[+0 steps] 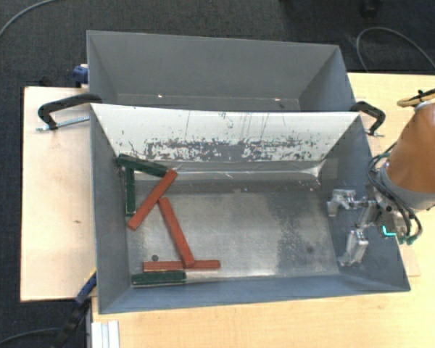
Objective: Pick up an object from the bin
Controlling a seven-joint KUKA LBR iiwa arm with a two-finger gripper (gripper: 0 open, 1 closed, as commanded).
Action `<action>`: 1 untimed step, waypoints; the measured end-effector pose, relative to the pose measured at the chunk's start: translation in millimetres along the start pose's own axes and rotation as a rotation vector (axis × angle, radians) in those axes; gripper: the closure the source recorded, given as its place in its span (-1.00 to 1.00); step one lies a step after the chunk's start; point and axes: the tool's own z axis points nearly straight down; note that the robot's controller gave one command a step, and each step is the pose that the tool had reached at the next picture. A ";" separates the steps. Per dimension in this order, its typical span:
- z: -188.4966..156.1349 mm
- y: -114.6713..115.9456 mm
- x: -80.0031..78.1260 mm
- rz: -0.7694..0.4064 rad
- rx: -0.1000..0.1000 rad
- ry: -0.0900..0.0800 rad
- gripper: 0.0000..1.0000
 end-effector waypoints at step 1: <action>-34.2 48.6 -5.8 -0.137 0.002 -0.013 -1.00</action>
Offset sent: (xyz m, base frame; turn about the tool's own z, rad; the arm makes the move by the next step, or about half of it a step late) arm 0.0040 0.0464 0.0324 -0.1339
